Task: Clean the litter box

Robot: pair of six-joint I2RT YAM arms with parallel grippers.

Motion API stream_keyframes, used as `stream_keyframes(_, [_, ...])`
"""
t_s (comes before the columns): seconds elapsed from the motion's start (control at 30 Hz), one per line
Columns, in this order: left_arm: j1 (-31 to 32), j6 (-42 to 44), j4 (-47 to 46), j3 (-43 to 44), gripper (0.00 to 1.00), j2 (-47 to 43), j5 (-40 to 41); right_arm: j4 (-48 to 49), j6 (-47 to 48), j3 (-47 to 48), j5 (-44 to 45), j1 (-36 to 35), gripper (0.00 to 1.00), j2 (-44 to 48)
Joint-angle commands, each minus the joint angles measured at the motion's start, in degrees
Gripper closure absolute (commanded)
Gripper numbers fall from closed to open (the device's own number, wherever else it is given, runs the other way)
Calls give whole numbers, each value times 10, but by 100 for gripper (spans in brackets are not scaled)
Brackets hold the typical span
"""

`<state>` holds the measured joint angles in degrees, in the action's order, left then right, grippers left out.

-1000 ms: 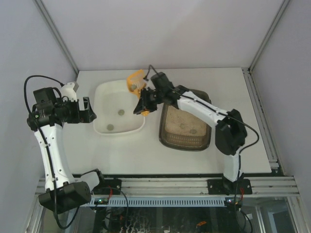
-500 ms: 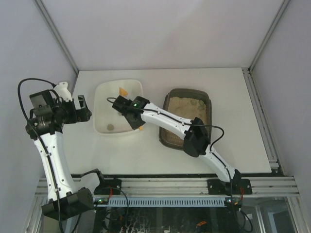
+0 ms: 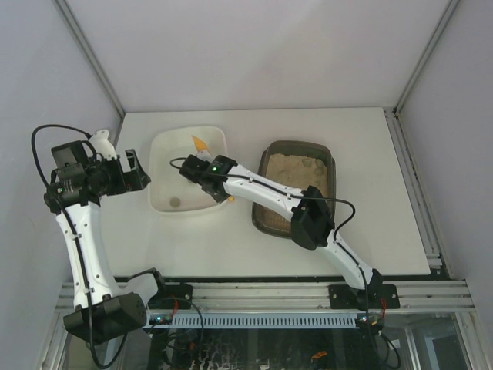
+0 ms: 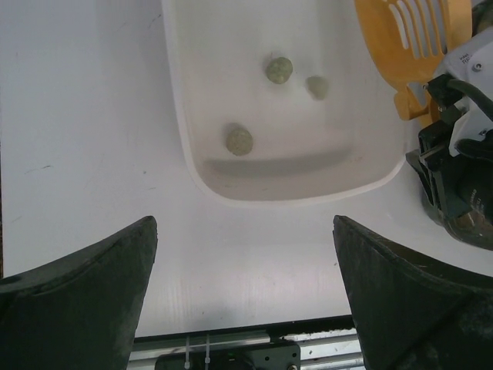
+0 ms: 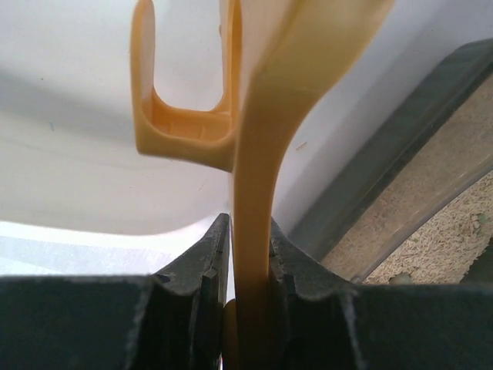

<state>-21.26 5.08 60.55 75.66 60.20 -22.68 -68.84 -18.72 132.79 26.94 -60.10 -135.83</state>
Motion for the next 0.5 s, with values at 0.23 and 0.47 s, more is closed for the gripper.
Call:
stream_keyframes(0.23, [13,27,14,-22,0,-17,-71,-9,-6,12,51,-4,100,83])
stream_keyframes(0.47, [262,-72,-77,1,0,18,51,-54,-152,-238,52,2,100,290])
